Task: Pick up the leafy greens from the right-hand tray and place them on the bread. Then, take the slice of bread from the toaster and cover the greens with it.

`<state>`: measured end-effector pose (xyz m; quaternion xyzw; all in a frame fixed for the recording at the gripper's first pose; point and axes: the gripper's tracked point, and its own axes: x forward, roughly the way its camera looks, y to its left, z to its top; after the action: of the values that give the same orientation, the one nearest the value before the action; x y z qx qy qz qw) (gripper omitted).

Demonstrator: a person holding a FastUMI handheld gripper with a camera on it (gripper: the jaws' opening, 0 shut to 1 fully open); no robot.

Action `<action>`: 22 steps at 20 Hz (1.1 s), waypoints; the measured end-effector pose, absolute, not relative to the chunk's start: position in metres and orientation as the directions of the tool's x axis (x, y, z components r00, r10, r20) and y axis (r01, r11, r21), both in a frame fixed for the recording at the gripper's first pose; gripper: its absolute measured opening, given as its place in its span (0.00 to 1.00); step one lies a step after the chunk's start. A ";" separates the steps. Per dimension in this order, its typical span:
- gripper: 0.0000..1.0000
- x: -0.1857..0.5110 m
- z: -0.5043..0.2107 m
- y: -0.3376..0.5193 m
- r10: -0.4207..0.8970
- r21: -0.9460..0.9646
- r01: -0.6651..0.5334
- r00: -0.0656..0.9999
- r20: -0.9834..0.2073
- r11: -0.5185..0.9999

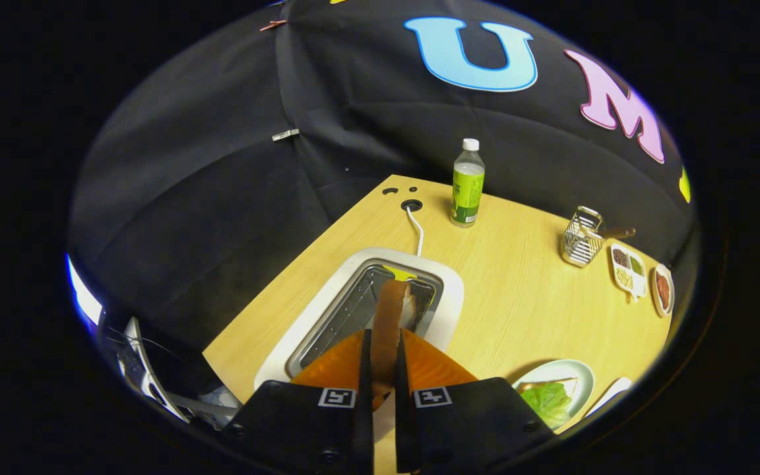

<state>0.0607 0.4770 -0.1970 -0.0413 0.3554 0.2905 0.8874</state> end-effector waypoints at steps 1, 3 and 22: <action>0.15 0.063 -0.192 0.477 0.494 0.148 -0.543 0.574 -0.653 0.827; 0.14 0.066 -0.183 0.476 0.518 0.175 -0.544 0.579 -0.630 0.820; 0.12 0.079 -0.078 0.368 0.509 0.262 -0.437 0.698 -0.503 0.860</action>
<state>0.0793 0.3678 -0.0780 0.0612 0.2909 0.2572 0.9195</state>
